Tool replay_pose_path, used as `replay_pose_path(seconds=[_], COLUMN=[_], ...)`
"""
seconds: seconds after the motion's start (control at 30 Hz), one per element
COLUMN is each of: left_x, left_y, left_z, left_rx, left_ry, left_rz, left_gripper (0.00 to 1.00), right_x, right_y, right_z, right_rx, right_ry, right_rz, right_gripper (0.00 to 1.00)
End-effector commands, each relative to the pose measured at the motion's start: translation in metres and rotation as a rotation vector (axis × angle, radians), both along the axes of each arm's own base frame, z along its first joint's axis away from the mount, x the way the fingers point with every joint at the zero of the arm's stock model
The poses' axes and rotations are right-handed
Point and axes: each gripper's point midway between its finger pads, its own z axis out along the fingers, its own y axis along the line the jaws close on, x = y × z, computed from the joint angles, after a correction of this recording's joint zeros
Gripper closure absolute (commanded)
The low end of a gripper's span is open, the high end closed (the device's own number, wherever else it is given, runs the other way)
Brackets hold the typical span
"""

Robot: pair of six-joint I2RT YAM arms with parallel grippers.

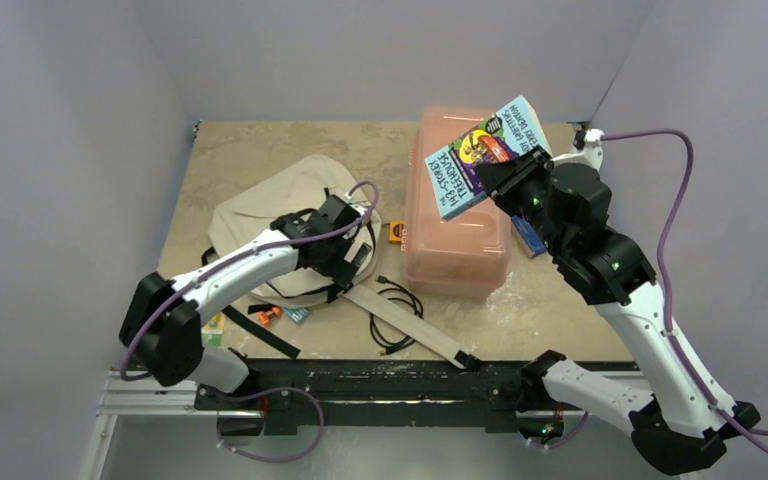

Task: Pack the student bag
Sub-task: Place the book in the student bag.

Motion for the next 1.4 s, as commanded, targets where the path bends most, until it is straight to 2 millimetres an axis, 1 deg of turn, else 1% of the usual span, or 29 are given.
replay_pose_path(seconds=[0.0,0.07,0.1,0.17,0.2,0.27,0.3,0.33,0.37,0.43,0.47,0.53,0.57,0.67,0.73,0.77,0.8,0.83,0.87,0.93,0.97,1.0,1.03,1.1,1.13,1.17,1.23,1.3,1.37], left_x=[0.014,0.013,0.013,0.016,0.016,0.014,0.011,0.009,0.006,-0.005,-0.010,-0.016,-0.016,-0.005,0.009,0.015,0.021,0.027,0.032,0.039,0.041,0.045,0.047,0.052,0.054,0.056,0.060,0.061,0.065], left_y=[0.026,0.022,0.023,0.025,0.026,0.027,0.024,0.021,0.018,0.008,0.004,-0.001,0.002,0.011,0.018,0.020,0.024,0.027,0.031,0.038,0.042,0.047,0.051,0.058,0.061,0.063,0.064,0.065,0.069], left_z=[-0.006,-0.015,-0.018,-0.018,-0.016,-0.009,-0.005,-0.002,-0.001,-0.007,-0.012,-0.023,-0.027,-0.028,-0.016,-0.009,-0.002,0.008,0.019,0.042,0.054,0.066,0.078,0.103,0.115,0.125,0.145,0.157,0.167], left_rx=[0.285,0.292,0.307,0.336,0.339,0.327,0.300,0.275,0.264,0.251,0.248,0.255,0.276,0.364,0.418,0.426,0.424,0.417,0.401,0.334,0.299,0.263,0.227,0.139,0.091,0.043,-0.039,-0.054,-0.051], left_ry=[-0.030,0.006,0.017,0.015,0.014,0.009,0.008,0.002,-0.001,0.032,0.048,0.048,0.044,0.014,-0.040,-0.063,-0.085,-0.117,-0.148,-0.211,-0.246,-0.285,-0.320,-0.406,-0.443,-0.477,-0.542,-0.568,-0.588], left_rz=[0.008,0.000,0.003,0.007,0.005,0.016,0.018,0.009,-0.009,-0.064,-0.085,-0.119,-0.121,-0.124,-0.101,-0.087,-0.064,-0.036,-0.004,0.059,0.083,0.119,0.147,0.215,0.243,0.267,0.281,0.281,0.304], left_gripper=[0.02,0.02,0.02,0.06,0.10,0.17,0.17,0.16,0.11,0.02,0.00,0.00,0.00,0.02,0.11,0.20,0.36,0.44,0.56,0.75,0.89,0.98,1.00,1.00,1.00,1.00,1.00,1.00,1.00], right_x=[-0.004,-0.005,-0.005,-0.006,-0.005,-0.003,-0.002,0.000,0.001,0.003,0.004,0.004,0.004,0.004,0.004,0.004,0.003,0.003,0.004,0.004,0.002,-0.001,-0.004,-0.015,-0.022,-0.030,-0.048,-0.062,-0.072], right_y=[-0.008,-0.002,0.000,0.009,0.013,0.018,0.020,0.022,0.022,0.024,0.026,0.028,0.028,0.030,0.036,0.039,0.044,0.047,0.050,0.056,0.059,0.064,0.070,0.089,0.104,0.120,0.151,0.178,0.202], right_z=[0.046,0.041,0.040,0.038,0.034,0.025,0.021,0.018,0.016,0.014,0.015,0.016,0.016,0.014,0.011,0.007,0.003,0.000,-0.006,-0.016,-0.021,-0.026,-0.027,-0.028,-0.033,-0.032,-0.039,-0.049,-0.062], right_rx=[0.060,0.066,0.069,0.077,0.077,0.069,0.063,0.059,0.055,0.059,0.062,0.069,0.071,0.072,0.072,0.066,0.058,0.043,0.022,-0.016,-0.028,-0.029,-0.011,0.047,0.124,0.184,0.260,0.300,0.317], right_ry=[-0.126,-0.114,-0.113,-0.117,-0.109,-0.084,-0.071,-0.062,-0.059,-0.056,-0.059,-0.060,-0.060,-0.056,-0.048,-0.039,-0.027,-0.020,-0.003,0.041,0.064,0.082,0.085,0.085,0.117,0.127,0.190,0.262,0.331], right_rz=[-0.020,0.004,0.018,0.057,0.074,0.090,0.097,0.100,0.100,0.103,0.107,0.115,0.116,0.126,0.151,0.170,0.197,0.211,0.228,0.263,0.285,0.316,0.348,0.459,0.527,0.592,0.693,0.750,0.776], right_gripper=[1.00,1.00,1.00,1.00,1.00,1.00,1.00,1.00,1.00,1.00,1.00,1.00,1.00,1.00,1.00,1.00,1.00,1.00,1.00,1.00,1.00,1.00,1.00,1.00,1.00,1.00,1.00,1.00,1.00])
